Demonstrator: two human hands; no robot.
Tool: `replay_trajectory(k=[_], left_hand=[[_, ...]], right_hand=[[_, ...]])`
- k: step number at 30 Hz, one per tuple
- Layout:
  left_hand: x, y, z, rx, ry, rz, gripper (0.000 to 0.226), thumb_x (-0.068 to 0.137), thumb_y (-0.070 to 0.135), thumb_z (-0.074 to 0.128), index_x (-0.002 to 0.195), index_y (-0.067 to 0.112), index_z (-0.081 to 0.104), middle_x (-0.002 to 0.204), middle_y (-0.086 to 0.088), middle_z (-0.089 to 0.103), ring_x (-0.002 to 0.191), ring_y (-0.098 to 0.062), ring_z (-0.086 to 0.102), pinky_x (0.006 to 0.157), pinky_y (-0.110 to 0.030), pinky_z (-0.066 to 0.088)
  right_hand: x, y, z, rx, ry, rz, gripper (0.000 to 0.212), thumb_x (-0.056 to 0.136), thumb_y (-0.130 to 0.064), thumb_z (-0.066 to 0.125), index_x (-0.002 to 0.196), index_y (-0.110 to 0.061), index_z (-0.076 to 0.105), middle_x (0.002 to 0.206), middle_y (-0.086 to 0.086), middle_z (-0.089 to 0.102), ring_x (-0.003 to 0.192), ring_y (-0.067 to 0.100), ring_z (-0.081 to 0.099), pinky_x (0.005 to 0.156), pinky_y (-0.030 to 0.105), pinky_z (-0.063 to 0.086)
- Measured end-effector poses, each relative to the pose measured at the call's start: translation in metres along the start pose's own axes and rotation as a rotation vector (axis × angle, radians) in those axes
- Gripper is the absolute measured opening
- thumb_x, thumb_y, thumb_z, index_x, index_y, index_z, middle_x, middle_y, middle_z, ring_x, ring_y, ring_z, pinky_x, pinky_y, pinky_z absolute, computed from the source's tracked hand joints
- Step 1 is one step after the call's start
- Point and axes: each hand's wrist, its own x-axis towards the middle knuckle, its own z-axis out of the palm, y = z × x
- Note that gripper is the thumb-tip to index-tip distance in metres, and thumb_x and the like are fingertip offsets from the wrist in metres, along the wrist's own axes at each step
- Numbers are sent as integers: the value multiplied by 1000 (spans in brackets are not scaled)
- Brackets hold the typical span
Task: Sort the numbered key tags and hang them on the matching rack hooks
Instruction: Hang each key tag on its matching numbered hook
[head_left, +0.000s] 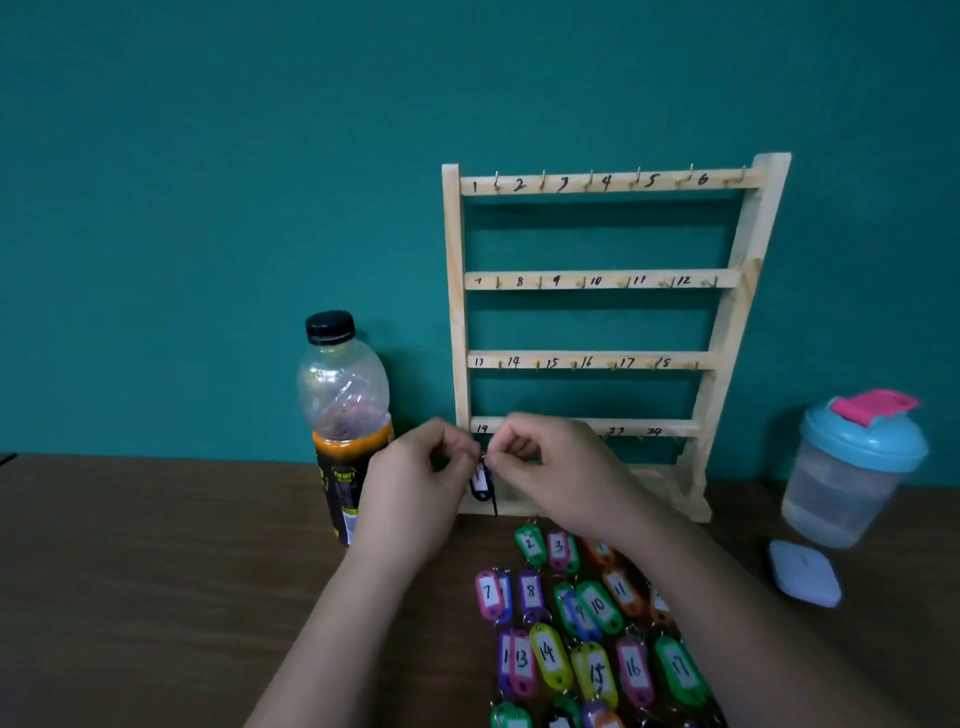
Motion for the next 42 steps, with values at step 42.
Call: replay_trajectory(k=[42], left_hand=[[12, 50, -36, -407, 148, 53, 11, 99, 31, 70, 105, 35, 78, 93, 20, 76, 95, 4, 70, 77, -14, 55]], right_hand=[[135, -128, -154, -342, 340, 67, 21, 95, -19, 64, 81, -23, 79, 53, -10, 65, 54, 10, 58, 52, 23, 39]])
